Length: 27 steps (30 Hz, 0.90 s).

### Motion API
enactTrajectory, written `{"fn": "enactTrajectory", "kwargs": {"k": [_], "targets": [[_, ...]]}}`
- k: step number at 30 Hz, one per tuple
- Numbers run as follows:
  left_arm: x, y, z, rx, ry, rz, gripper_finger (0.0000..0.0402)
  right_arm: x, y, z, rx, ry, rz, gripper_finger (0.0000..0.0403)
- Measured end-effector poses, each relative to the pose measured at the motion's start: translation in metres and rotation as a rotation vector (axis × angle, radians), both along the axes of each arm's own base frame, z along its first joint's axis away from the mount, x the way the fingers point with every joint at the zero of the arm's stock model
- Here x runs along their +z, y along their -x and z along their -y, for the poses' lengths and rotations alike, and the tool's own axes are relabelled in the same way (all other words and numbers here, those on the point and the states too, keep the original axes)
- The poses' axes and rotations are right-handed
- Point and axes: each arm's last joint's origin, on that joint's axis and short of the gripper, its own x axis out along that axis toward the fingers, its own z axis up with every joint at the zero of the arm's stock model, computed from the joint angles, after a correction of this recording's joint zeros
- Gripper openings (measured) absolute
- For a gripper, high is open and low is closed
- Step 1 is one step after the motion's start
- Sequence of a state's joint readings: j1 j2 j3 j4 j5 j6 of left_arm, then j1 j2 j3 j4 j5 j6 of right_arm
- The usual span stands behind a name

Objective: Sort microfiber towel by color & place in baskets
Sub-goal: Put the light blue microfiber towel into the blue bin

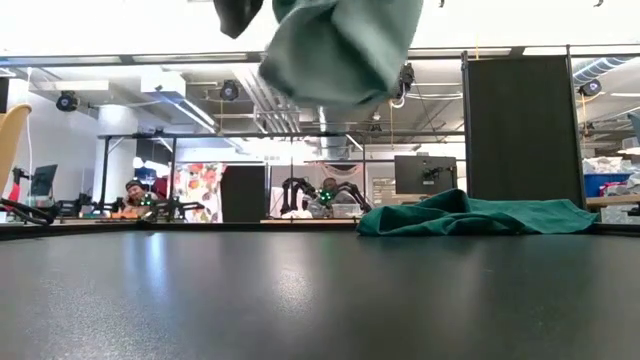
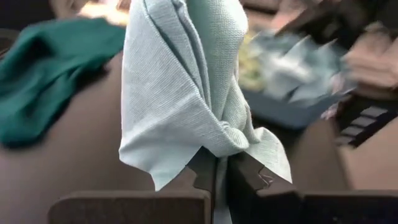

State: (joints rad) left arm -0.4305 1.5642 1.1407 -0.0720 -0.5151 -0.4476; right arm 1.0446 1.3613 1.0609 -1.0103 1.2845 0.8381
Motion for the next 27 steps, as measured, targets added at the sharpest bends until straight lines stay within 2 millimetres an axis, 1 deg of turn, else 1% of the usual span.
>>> {"fn": "enactTrajectory", "kwargs": {"k": [3, 6, 10, 13, 16, 18, 21, 24, 27], "targets": [[-0.009, 0.001, 0.004, -0.04, 0.023, 0.141, 0.0001, -0.004, -0.019, 0.0, 0.001, -0.004, -0.019, 0.0342], [-0.023, -0.001, 0.006, -0.103, 0.051, 0.276, 0.0001, -0.01, -0.039, 0.0, 0.039, 0.002, -0.051, 0.0341], [-0.048, -0.005, 0.01, -0.19, 0.055, 0.377, 0.0001, -0.014, -0.071, 0.008, 0.18, -0.09, -0.093, 0.0333], [-0.061, -0.01, 0.015, -0.263, 0.094, 0.457, 0.0001, -0.01, -0.087, 0.016, 0.231, -0.116, -0.064, 0.0327], [-0.066, -0.014, 0.017, -0.288, 0.096, 0.539, 0.0001, -0.004, -0.094, 0.019, 0.253, -0.046, -0.034, 0.0323], [-0.07, -0.015, 0.017, -0.295, 0.05, 0.547, 0.0001, 0.001, -0.097, 0.017, 0.292, -0.007, 0.003, 0.0319], [-0.071, -0.017, 0.018, -0.303, -0.018, 0.556, 0.0001, 0.008, -0.102, 0.015, 0.384, 0.004, 0.05, 0.0313], [-0.067, -0.017, 0.017, -0.307, -0.092, 0.61, 0.0001, 0.006, -0.109, 0.016, 0.414, 0.002, 0.065, 0.0301], [-0.064, -0.017, 0.015, -0.305, -0.161, 0.627, 0.0001, -0.001, -0.118, 0.02, 0.459, -0.026, 0.04, 0.028]]}}
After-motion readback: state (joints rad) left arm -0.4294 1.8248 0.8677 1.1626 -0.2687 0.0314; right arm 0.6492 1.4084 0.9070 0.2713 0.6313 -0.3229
